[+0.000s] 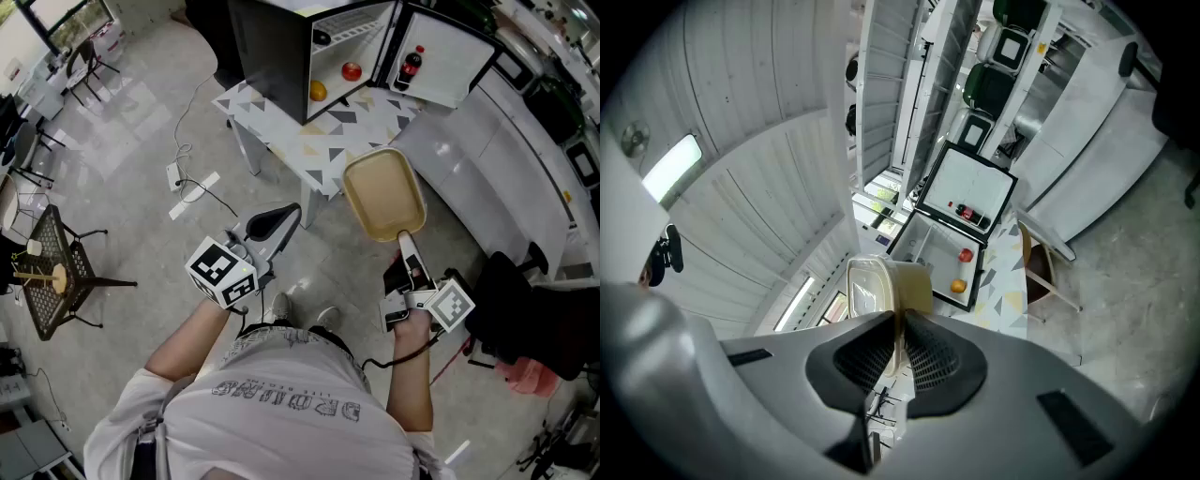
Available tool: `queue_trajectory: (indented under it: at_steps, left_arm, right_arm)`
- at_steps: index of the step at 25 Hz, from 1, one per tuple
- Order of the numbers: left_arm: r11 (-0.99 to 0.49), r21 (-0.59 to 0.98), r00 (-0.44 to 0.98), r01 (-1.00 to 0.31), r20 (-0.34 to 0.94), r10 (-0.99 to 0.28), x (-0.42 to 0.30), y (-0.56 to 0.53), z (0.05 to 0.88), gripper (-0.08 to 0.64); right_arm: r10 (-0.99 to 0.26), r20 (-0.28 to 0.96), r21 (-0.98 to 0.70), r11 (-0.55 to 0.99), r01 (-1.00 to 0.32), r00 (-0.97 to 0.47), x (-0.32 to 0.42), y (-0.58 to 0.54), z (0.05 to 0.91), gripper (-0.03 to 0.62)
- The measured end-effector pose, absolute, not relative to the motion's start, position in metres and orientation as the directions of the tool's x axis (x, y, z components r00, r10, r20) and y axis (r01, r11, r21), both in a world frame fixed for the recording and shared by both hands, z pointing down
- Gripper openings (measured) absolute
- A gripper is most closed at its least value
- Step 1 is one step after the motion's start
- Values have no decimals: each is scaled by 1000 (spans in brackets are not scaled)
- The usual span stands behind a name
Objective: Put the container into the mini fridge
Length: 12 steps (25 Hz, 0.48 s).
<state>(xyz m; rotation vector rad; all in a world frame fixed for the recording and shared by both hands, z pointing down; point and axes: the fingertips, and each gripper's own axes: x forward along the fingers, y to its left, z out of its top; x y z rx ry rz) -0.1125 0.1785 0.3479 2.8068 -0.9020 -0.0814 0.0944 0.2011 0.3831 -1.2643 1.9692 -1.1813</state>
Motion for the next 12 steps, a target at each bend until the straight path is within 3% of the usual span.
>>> queue_trajectory:
  at_steps: [12]
  left_arm:
    - [-795,193,811,-575,13,-584,-105,191,349,8]
  right_arm:
    - [-908,51,-887,151,-437,-417,102,207,387,34]
